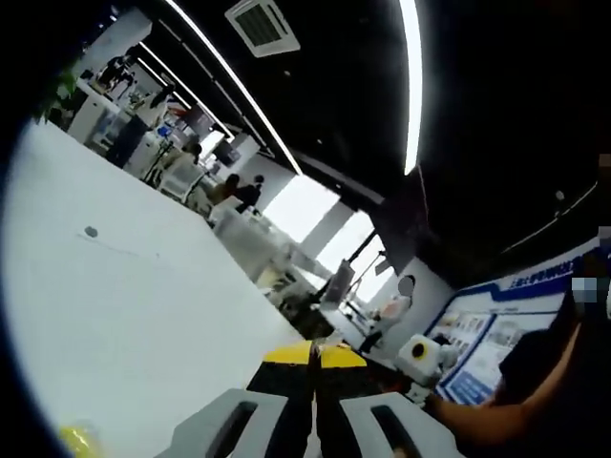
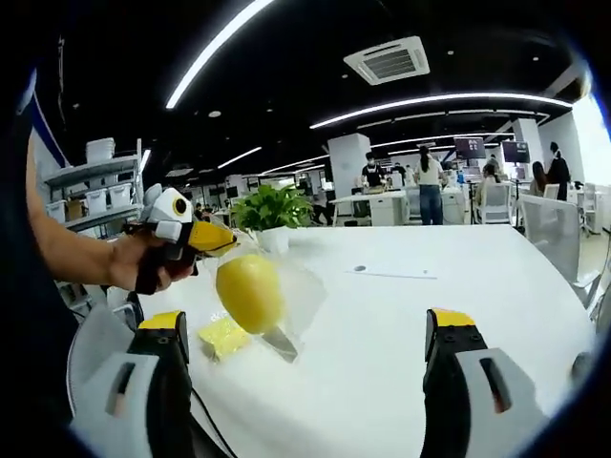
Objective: Compare the silicone blocks by pressing each to a similar depth, holding the contact briefly, and releasing to observe deformation and rebound differences across the visible hardness samples.
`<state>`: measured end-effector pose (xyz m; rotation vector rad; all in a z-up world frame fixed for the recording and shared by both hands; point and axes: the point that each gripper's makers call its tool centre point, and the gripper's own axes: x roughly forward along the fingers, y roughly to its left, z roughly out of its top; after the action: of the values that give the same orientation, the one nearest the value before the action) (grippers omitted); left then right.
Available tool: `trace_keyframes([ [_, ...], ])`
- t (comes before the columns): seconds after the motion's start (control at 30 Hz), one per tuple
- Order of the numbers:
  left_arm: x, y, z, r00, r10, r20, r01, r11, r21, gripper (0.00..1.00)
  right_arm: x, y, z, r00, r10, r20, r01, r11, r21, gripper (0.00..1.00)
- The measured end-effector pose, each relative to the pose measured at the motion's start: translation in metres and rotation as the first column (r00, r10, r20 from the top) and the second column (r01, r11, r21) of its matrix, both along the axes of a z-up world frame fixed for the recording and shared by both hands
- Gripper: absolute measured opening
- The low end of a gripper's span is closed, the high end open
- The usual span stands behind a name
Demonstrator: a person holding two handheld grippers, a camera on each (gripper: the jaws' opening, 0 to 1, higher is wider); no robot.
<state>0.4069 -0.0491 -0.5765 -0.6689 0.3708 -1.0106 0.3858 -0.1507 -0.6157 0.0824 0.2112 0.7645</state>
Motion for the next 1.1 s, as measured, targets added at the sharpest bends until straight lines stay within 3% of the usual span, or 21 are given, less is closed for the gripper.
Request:
trace_keyframes([
  [0.3,-0.008,0.000,-0.022,0.999,0.008,-0.051,-0.008,1.000,-0.002,0.00,-0.007,-0.006,-0.022,0.999,-0.014,-0.052,0.014,1.000,-0.003,0.97],
  [0.6,-0.014,-0.007,-0.047,0.995,0.009,-0.095,-0.008,1.000,0.010,0.00,-0.014,-0.007,-0.033,0.996,-0.018,-0.082,0.016,1.000,-0.019,0.97],
  [0.77,-0.014,-0.007,-0.064,0.986,0.020,-0.167,-0.022,1.000,-0.010,0.00,-0.018,-0.010,-0.039,0.994,-0.025,-0.111,0.023,1.000,-0.018,0.97],
  [1.1,-0.007,-0.003,-0.079,0.972,0.041,-0.230,-0.052,0.998,-0.042,0.00,-0.017,-0.013,-0.043,0.993,-0.039,-0.112,0.035,0.999,-0.038,0.97],
])
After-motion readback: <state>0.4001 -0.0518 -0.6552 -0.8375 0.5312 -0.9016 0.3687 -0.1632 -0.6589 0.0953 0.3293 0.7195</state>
